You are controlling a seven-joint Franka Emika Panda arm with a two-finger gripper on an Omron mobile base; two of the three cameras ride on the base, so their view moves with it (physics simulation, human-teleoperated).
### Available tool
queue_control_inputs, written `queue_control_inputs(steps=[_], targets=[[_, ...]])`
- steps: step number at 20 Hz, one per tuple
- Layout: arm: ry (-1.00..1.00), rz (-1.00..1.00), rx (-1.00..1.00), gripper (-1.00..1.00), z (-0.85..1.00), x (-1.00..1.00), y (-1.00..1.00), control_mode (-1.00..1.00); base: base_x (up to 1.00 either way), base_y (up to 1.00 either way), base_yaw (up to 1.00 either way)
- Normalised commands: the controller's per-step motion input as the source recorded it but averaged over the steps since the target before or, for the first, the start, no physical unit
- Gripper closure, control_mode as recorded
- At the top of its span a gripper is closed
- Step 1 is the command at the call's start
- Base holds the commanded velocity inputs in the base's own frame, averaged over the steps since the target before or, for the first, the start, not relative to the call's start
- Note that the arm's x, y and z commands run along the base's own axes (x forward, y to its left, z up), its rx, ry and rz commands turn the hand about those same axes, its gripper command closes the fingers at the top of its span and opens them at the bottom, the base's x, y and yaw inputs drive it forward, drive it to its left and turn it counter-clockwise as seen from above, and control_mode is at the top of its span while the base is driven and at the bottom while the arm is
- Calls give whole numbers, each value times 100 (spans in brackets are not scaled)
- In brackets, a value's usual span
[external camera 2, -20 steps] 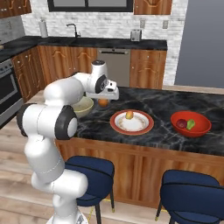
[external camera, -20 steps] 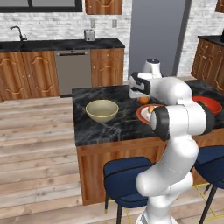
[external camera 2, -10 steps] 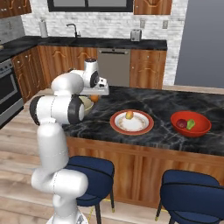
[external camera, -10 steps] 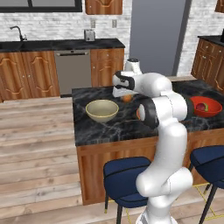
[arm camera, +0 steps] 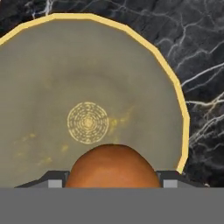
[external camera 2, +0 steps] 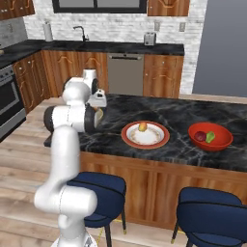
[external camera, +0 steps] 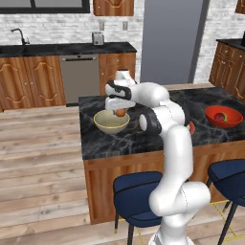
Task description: Take the fruits from the plate on the dining counter and place two fruits in each bowl.
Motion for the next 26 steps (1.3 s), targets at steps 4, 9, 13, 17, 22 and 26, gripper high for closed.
queue_control_inputs(steps=[4,9,13,17,22,26], targets=[[1,0,0,100,-50,9,8,-100,0,0,0],[2,0,0,100,-44,2,1,-100,0,0,0],[0,0,0,100,-37,4,11,-100,0,0,0],[0,0,0,-100,-11,7,9,-100,0,0,0],[0,0,0,-100,0,0,0,-100,0,0,0],[-5,0,0,-100,4,-9,-4,-100,0,0,0]])
